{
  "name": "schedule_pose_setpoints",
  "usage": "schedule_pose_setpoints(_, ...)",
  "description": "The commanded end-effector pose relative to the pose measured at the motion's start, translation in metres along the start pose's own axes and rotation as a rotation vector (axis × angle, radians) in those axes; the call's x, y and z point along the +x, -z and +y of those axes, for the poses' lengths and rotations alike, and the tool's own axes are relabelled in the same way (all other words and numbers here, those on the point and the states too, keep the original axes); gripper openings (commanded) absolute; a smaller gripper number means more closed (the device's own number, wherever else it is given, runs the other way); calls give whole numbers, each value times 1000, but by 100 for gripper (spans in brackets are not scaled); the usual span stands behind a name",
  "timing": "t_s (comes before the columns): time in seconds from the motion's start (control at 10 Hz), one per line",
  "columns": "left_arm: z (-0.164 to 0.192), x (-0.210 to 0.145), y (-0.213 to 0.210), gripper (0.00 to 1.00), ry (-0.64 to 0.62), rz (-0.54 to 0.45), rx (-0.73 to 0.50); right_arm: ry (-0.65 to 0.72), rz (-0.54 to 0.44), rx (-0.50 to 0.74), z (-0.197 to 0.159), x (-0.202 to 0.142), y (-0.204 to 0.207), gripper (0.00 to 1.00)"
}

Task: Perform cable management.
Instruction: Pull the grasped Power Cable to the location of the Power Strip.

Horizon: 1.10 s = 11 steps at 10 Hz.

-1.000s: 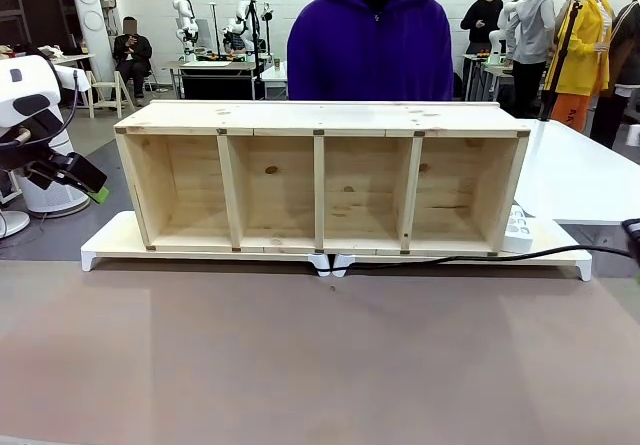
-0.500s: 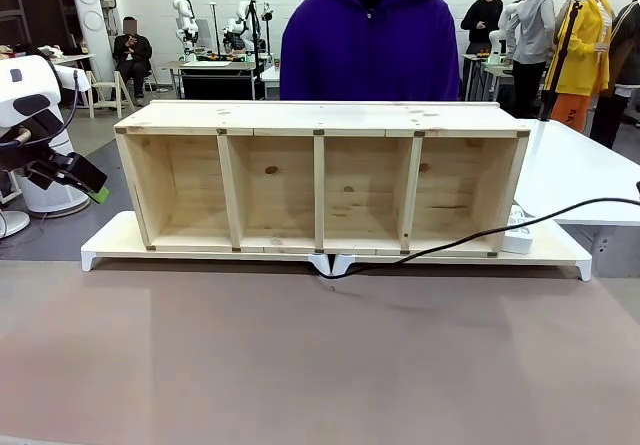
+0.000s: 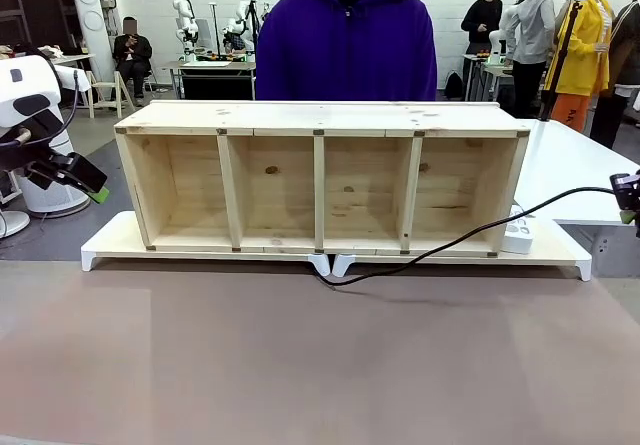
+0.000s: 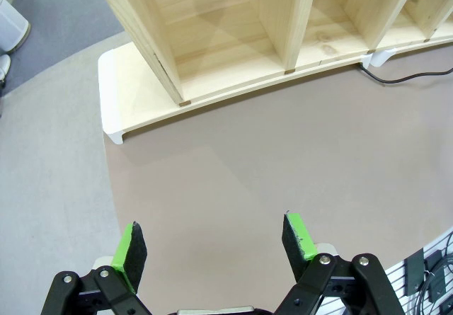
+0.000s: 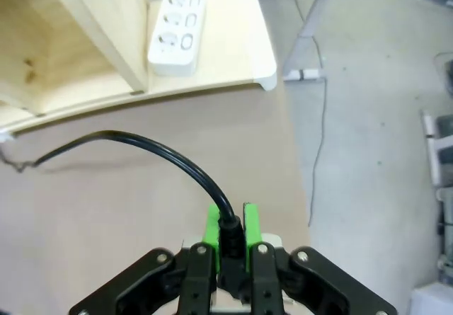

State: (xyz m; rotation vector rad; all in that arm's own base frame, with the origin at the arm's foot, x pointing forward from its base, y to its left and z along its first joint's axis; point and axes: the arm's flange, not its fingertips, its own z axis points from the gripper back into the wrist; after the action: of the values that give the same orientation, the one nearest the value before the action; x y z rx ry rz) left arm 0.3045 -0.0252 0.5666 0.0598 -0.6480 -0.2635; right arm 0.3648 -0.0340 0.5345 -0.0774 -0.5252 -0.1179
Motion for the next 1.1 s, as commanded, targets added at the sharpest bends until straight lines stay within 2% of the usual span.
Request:
schedule_pose_setpoints(0.0,0,0,1,100,-11,1,-1,29,42,2,3,35,5,17)
schedule_pose_setpoints(0.3,0,0,1,100,-11,1,-1,-3,68,56,13,35,0,17)
schedule_pose_setpoints(0.4,0,0,1,100,-11,1,-1,5,36,6,3,37,11,17)
schedule_pose_setpoints(0.8,0,0,1,100,-11,1,-1,2,50,15,6,37,9,17)
schedule_pose_setpoints(0.9,0,0,1,100,-11,1,-1,-48,68,73,-6,49,17,17)
schedule_pose_setpoints(1.0,0,0,1,100,-11,1,-1,-84,90,43,-14,69,22,17)
